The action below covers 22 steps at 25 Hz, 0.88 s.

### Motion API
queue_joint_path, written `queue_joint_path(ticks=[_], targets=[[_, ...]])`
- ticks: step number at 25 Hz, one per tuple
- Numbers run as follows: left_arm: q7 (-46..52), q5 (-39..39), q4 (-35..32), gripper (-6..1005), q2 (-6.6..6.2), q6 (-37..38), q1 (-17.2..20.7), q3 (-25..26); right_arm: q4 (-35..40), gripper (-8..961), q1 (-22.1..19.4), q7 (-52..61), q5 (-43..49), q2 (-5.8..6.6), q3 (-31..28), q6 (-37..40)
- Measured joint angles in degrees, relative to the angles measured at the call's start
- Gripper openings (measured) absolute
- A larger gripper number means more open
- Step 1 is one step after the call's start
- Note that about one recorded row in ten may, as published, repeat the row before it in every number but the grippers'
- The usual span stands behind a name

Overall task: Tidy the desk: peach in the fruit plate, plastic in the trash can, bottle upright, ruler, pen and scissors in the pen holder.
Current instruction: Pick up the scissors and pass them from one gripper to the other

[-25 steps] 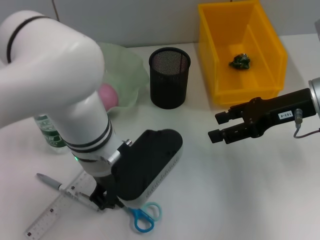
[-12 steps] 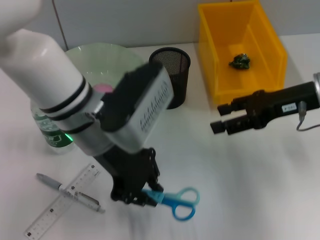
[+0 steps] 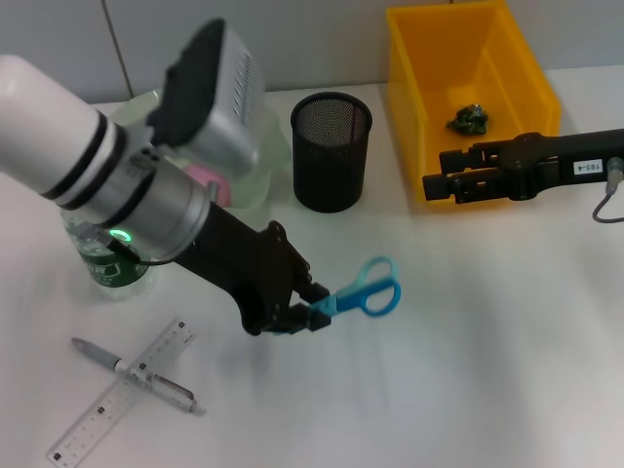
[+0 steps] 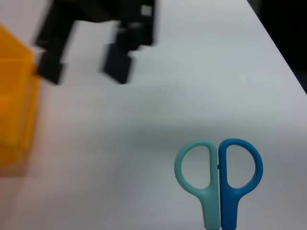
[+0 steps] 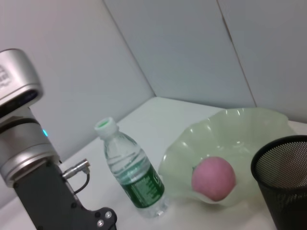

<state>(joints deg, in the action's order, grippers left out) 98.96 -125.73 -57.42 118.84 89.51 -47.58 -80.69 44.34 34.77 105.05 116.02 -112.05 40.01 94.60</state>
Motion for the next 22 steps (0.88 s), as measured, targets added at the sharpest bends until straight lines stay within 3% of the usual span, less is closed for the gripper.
queue_joint_path(ticks=[6, 22], targets=[[11.2, 2.9, 0.0, 238, -0.17, 0.0, 2.8, 5.5, 0.1, 767, -1.1, -0.3, -2.7, -0.05, -1.5, 2.5], [20.6, 12.7, 2.3, 244, -0.18, 2.9, 7.1, 8.2, 0.5, 766, -3.5, -4.0, -7.2, 0.14, -1.4, 9.9]])
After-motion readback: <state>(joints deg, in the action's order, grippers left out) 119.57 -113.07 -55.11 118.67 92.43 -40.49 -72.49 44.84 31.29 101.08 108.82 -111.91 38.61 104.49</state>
